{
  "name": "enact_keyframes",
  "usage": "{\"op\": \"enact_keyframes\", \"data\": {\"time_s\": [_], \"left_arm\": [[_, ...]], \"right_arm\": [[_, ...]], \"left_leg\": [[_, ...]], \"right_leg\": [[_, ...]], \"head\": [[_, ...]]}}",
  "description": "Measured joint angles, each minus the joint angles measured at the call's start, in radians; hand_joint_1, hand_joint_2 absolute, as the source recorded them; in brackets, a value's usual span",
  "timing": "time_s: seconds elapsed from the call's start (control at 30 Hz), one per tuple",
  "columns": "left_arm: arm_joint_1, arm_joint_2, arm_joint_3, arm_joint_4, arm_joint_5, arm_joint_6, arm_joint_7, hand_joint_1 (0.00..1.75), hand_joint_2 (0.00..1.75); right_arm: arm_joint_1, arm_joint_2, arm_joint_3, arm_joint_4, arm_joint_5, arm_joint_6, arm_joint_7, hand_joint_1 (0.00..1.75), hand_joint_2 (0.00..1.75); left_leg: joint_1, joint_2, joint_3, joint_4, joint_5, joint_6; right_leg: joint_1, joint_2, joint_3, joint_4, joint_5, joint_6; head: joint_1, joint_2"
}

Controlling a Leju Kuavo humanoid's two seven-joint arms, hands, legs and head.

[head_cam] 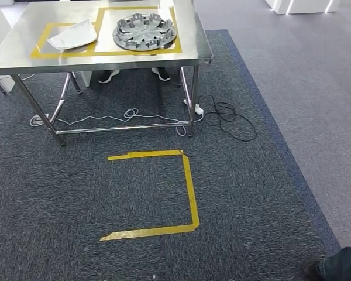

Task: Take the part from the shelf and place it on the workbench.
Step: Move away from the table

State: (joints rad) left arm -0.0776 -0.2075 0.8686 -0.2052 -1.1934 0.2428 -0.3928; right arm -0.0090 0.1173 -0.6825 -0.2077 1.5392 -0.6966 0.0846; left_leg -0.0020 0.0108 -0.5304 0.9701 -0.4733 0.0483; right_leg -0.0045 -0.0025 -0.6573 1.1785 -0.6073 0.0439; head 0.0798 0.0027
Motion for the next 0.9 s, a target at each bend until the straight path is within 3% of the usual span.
{"op": "enact_keyframes", "data": {"time_s": [0.03, 0.07, 0.1, 0.13, 0.17, 0.2, 0.27, 0.3, 0.37, 0.4, 0.43, 0.5, 0.53, 0.57, 0.6, 0.63, 0.73, 0.8, 0.9], "left_arm": [[0.001, 0.0, 0.0, 0.0, 0.0, 0.002, -0.001, 0.0, 0.0], [0.001, 0.0, 0.0, 0.0, 0.0, 0.005, -0.001, 0.0, 0.0], [0.001, 0.0, 0.0, 0.0, 0.0, 0.009, -0.001, 0.0, 0.0], [0.001, 0.0, 0.0, 0.0, 0.0, 0.012, 0.0, 0.0, 0.0], [0.001, 0.0, 0.0, 0.0, 0.0, 0.014, 0.0, 0.0, 0.0], [0.001, -0.001, 0.0, 0.0, 0.0, 0.015, 0.001, 0.0, 0.0], [0.001, -0.002, 0.0, 0.0, 0.001, 0.015, 0.001, 0.0, 0.0], [0.0, -0.002, 0.0, 0.0, 0.001, 0.016, 0.001, 0.0, 0.0], [0.001, -0.002, 0.0, 0.0, 0.001, 0.016, 0.001, 0.0, 0.0], [0.003, -0.002, 0.0, 0.0, 0.0, 0.016, 0.001, 0.0, 0.0], [0.005, -0.002, 0.0, 0.0, 0.0, 0.015, 0.0, 0.0, 0.0], [0.008, -0.002, 0.0, 0.0, 0.0, 0.012, -0.002, 0.0, 0.0], [0.008, -0.002, 0.0, 0.0, 0.0, 0.011, -0.003, 0.0, 0.0], [0.009, -0.001, 0.0, 0.0, 0.0, 0.01, -0.003, 0.0, 0.0], [0.009, -0.001, 0.0, 0.0, 0.0, 0.01, -0.004, 0.0, 0.0], [0.009, -0.001, 0.0, 0.0, 0.0, 0.01, -0.004, 0.0, 0.0], [0.009, 0.001, 0.0, 0.0, 0.0, 0.011, -0.006, 0.0, 0.0], [0.009, 0.002, 0.0, 0.0, -0.001, 0.012, -0.006, 0.0, 0.0], [0.008, 0.002, 0.0, 0.0, -0.001, 0.012, -0.005, 0.0, 0.0]], "right_arm": [[0.0, 0.0, 0.0, 0.0, -0.003, 0.0, -0.002, 0.0, 0.0], [0.0, 0.0, 0.0, 0.0, -0.005, 0.0, -0.004, 0.0, 0.0], [0.001, 0.0, 0.0, 0.0, -0.007, 0.0, -0.005, 0.0, 0.0], [0.002, 0.0, -0.001, 0.0, -0.009, 0.0, -0.006, 0.0, 0.0], [0.002, 0.0, -0.002, 0.0, -0.011, 0.0, -0.006, 0.0, 0.0], [0.002, 0.0, -0.002, 0.0, -0.012, 0.0, -0.008, 0.0, 0.0], [-0.001, 0.0, -0.002, -0.001, -0.014, 0.0, -0.012, 0.0, 0.0], [-0.002, 0.0, -0.003, -0.002, -0.014, -0.001, -0.015, 0.0, 0.0], [0.001, 0.001, -0.003, -0.002, -0.016, -0.001, -0.018, 0.0, 0.0], [0.003, 0.001, -0.004, -0.002, -0.018, -0.001, -0.019, 0.0, 0.0], [0.005, 0.001, -0.004, -0.002, -0.019, -0.001, -0.018, 0.0, 0.0], [0.008, 0.001, -0.007, -0.002, -0.022, -0.001, -0.019, 0.0, 0.0], [0.009, 0.001, -0.008, -0.002, -0.022, -0.001, -0.019, 0.0, 0.0], [0.01, 0.001, -0.009, -0.002, -0.022, -0.001, -0.021, 0.0, 0.0], [0.011, 0.001, -0.009, -0.002, -0.022, -0.001, -0.021, 0.0, 0.0], [0.011, 0.002, -0.01, -0.002, -0.022, -0.001, -0.022, 0.0, 0.0], [0.01, 0.003, -0.011, -0.002, -0.022, -0.001, -0.023, 0.0, 0.0], [0.009, 0.004, -0.011, -0.002, -0.022, -0.001, -0.024, 0.0, 0.0], [0.009, 0.004, -0.014, -0.002, -0.023, -0.001, -0.024, 0.0, 0.0]], "left_leg": [[0.0, 0.001, -0.019, 0.0, 0.014, -0.001], [0.0, 0.002, -0.038, 0.001, 0.028, -0.003], [0.0, 0.003, -0.056, 0.002, 0.041, -0.006], [0.001, 0.004, -0.074, 0.004, 0.054, -0.009], [0.001, 0.004, -0.088, 0.007, 0.066, -0.013], [0.001, 0.004, -0.098, 0.013, 0.074, -0.018], [-0.002, 0.003, -0.11, 0.024, 0.09, -0.029], [-0.003, 0.003, -0.114, 0.027, 0.097, -0.035], [0.0, 0.002, -0.118, 0.03, 0.104, -0.047], [0.002, 0.001, -0.125, 0.047, 0.083, -0.054], [0.003, 0.0, -0.136, 0.083, 0.048, -0.059], [0.006, -0.002, -0.171, 0.211, -0.047, -0.067], [0.006, -0.002, -0.183, 0.273, -0.076, -0.069], [0.007, -0.002, -0.184, 0.308, -0.086, -0.068], [0.006, -0.003, -0.167, 0.304, -0.076, -0.066], [0.006, -0.003, -0.131, 0.258, -0.052, -0.061], [-0.001, -0.007, -0.019, 0.075, 0.002, -0.036], [-0.003, -0.007, -0.003, 0.037, 0.0, -0.03], [-0.003, -0.008, -0.007, 0.021, -0.007, -0.035]], "right_leg": [[-0.001, 0.0, -0.011, 0.062, -0.017, 0.004], [-0.002, 0.0, -0.012, 0.107, -0.004, 0.007], [-0.004, 0.0, -0.001, 0.124, 0.032, 0.008], [-0.005, 0.0, 0.028, 0.105, 0.073, 0.009], [-0.007, 0.0, 0.076, 0.051, 0.096, 0.009], [-0.007, 0.0, 0.142, -0.035, 0.091, 0.008], [-0.007, 0.001, 0.246, -0.194, 0.037, -0.005], [-0.005, 0.002, 0.269, -0.235, 0.016, -0.014], [-0.004, 0.0, 0.262, -0.241, 0.016, -0.035], [-0.005, -0.002, 0.257, -0.24, 0.023, -0.044], [-0.006, -0.005, 0.251, -0.24, 0.031, -0.05], [-0.004, -0.006, 0.237, -0.239, 0.043, -0.057], [-0.002, -0.007, 0.23, -0.237, 0.048, -0.058], [0.0, -0.007, 0.224, -0.235, 0.051, -0.058], [0.001, -0.007, 0.219, -0.232, 0.054, -0.058], [0.003, -0.007, 0.219, -0.229, 0.055, -0.058], [0.007, -0.006, 0.212, -0.221, 0.056, -0.054], [0.009, -0.006, 0.205, -0.216, 0.057, -0.048], [0.009, -0.006, 0.197, -0.21, 0.056, -0.048]], "head": [[0.0, 0.0], [0.0, 0.0], [0.0, 0.0], [0.0, 0.0], [0.0, 0.0], [0.001, 0.0], [0.002, 0.0], [0.002, 0.0], [0.001, 0.0], [0.0, 0.0], [-0.001, 0.0], [-0.004, 0.0], [-0.004, 0.0], [-0.004, 0.0], [-0.004, 0.0], [-0.004, 0.0], [-0.003, 0.0], [-0.003, 0.0], [-0.002, 0.0]]}}
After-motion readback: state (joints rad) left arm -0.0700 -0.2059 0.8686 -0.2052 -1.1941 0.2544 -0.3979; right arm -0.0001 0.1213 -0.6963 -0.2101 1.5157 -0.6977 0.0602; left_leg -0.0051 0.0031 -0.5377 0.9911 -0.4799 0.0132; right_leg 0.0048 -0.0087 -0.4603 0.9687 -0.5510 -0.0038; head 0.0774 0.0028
